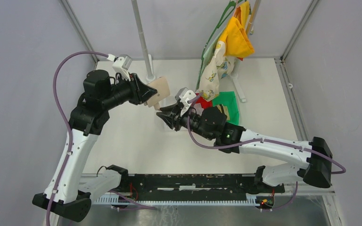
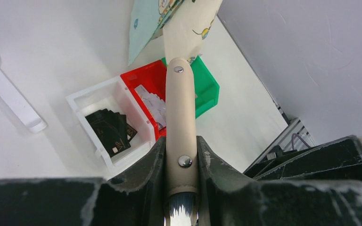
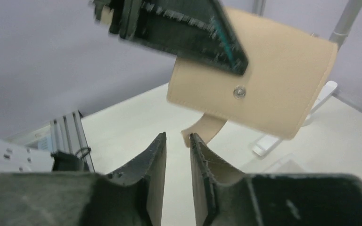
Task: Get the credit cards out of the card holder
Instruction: Open the card holder at the center of the board.
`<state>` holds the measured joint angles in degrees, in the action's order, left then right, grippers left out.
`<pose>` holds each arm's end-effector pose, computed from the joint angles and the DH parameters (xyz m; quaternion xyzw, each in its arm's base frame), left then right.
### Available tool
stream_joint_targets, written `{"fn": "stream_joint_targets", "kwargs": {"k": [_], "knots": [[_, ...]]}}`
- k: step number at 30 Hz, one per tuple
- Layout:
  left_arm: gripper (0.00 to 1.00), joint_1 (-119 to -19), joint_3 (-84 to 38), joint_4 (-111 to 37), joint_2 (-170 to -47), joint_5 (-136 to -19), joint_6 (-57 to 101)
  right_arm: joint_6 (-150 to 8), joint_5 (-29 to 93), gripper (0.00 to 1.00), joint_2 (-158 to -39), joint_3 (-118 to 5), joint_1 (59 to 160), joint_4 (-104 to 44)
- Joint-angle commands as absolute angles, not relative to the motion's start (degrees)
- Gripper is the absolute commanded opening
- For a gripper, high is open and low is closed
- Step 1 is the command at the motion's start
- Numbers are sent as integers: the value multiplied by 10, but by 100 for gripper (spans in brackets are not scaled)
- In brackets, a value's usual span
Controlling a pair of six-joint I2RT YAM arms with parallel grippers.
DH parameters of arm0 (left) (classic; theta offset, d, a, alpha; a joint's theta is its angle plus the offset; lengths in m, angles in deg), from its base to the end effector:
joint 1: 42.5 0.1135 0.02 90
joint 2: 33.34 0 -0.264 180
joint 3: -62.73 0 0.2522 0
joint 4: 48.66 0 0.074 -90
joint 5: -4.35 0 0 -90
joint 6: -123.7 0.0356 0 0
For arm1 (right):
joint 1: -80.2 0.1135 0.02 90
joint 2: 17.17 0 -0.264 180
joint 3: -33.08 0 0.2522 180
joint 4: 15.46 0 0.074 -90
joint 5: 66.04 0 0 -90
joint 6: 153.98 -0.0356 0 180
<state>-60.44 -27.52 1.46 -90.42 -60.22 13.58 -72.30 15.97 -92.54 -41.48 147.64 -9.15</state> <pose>0.1753 -0.0728 0.4421 0.1161 0.7862 -0.3565 0.4912 0.1251 0.2883 0.3758 -0.2860 0.6089 0.4164 0.6116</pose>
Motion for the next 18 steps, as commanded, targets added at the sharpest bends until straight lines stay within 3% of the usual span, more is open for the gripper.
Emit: {"fn": "stream_joint_targets", "kwargs": {"k": [1,4,12,18], "knots": [[2,-589,-319,-34,-907,-579,153,-705,213,37,-871,-365,1481,-85],[2,-579,-331,-31,-914,-550,147,-717,191,58,-832,-327,1477,-88],[2,-572,-339,-59,-918,-408,124,-910,267,91,-753,-277,1343,-57],[2,-572,-328,-104,-897,-347,117,-1057,371,98,-766,-260,1300,81]]}}
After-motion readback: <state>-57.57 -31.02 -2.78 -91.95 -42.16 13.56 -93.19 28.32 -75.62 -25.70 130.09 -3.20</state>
